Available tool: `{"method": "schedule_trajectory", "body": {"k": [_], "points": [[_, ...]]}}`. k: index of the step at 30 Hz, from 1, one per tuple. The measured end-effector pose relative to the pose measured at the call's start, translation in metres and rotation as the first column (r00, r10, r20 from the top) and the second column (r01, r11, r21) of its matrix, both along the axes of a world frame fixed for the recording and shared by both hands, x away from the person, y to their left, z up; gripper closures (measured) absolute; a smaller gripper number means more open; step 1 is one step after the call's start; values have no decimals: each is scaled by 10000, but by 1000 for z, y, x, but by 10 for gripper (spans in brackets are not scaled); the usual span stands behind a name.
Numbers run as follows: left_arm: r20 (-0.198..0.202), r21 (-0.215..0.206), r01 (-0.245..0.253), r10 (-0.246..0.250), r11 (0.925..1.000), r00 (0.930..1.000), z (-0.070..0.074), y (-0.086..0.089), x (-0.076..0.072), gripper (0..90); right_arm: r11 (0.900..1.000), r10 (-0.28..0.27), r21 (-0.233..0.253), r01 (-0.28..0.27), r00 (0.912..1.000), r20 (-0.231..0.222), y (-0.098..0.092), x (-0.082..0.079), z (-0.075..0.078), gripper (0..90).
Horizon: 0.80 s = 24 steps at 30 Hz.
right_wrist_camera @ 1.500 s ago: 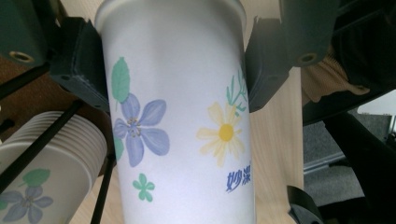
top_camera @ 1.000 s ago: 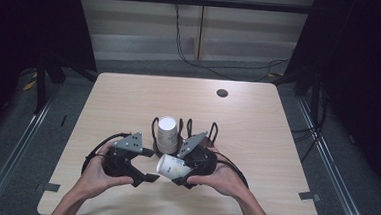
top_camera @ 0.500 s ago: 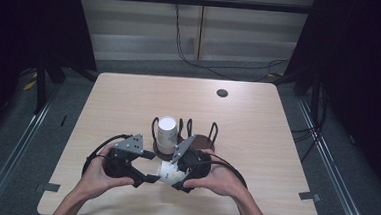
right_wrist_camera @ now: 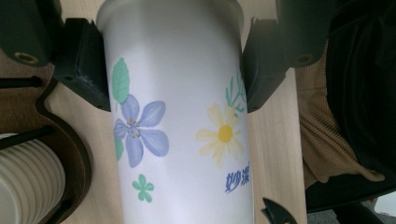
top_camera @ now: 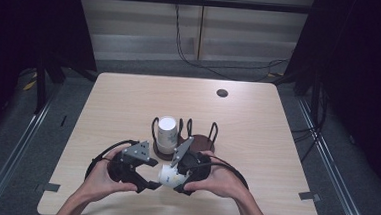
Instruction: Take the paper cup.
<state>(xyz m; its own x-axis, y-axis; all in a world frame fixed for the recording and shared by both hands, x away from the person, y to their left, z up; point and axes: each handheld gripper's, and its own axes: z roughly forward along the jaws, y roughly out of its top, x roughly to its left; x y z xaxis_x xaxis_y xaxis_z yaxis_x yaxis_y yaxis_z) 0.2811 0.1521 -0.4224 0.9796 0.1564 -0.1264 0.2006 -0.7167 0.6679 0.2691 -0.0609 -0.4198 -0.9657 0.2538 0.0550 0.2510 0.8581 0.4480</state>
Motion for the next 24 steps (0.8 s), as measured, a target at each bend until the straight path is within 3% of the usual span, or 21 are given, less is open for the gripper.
{"method": "schedule_trajectory", "body": {"k": [17,24], "points": [[-16,191,436,-436,9989,9990,-6,-8,-4,310,9992,377,159,-373,9991,-211,8,-2,-5,328],[-204,333,635,-629,9974,9978,-6,-11,-4,330,9987,493,149,-489,9985,-254,14,-4,-9,328]]}}
